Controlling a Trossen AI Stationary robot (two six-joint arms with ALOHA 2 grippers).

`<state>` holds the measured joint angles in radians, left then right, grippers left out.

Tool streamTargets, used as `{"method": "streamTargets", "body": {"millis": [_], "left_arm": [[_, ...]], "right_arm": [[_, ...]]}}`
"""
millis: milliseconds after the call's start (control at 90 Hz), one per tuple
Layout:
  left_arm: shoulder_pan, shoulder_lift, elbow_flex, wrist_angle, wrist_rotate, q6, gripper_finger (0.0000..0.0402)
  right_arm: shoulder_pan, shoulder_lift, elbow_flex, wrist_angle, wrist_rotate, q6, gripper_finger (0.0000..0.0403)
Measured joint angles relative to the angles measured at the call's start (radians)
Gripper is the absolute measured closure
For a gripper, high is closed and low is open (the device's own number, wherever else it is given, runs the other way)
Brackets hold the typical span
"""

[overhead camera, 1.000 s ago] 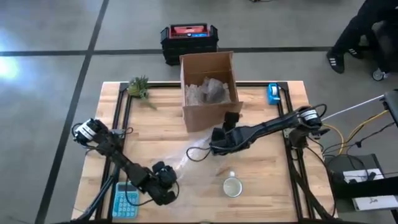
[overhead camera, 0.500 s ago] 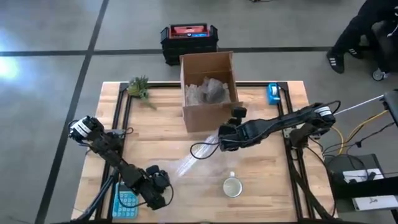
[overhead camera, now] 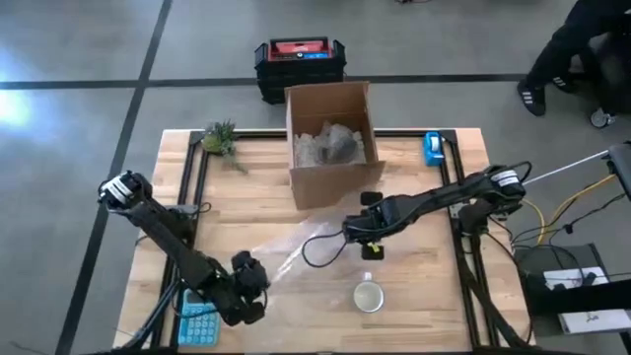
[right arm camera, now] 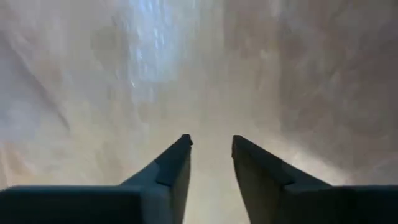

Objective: Wrap mug
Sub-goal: Prepare the bubble wrap, then wrap the white mug with the bubble wrap

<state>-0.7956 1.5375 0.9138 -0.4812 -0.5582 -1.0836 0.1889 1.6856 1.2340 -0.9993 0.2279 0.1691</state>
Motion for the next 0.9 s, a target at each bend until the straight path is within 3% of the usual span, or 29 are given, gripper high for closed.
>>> {"method": "streamTargets", "body": {"millis": [211,322,456,644,900], "left_arm": [[0.047,0.062,-0.056,0.048,-0.029,-0.002,0.0402],[0.075,0.112,-0.096,0.132,-0.027,0.002,0.0402],[0.091,0.126,-0.112,0.09,-0.018,0.004,0.0402],[0.095,0.08,-0.114,-0.037,-0.016,-0.026,0.0402],[0.092,0.027,-0.109,-0.077,-0.02,-0.09,0.0402]], "right_arm": [[0.006,-0.006,-0.183,0.03,-0.026,0.061,0.0235],[0.018,-0.006,-0.284,0.08,-0.084,0.137,0.0231],[0.051,-0.013,-0.346,0.108,-0.125,0.229,0.0238],[0.09,-0.038,-0.338,0.09,-0.15,0.285,0.0248],[0.129,-0.188,-0.162,0.094,-0.159,0.306,0.0225]]}}
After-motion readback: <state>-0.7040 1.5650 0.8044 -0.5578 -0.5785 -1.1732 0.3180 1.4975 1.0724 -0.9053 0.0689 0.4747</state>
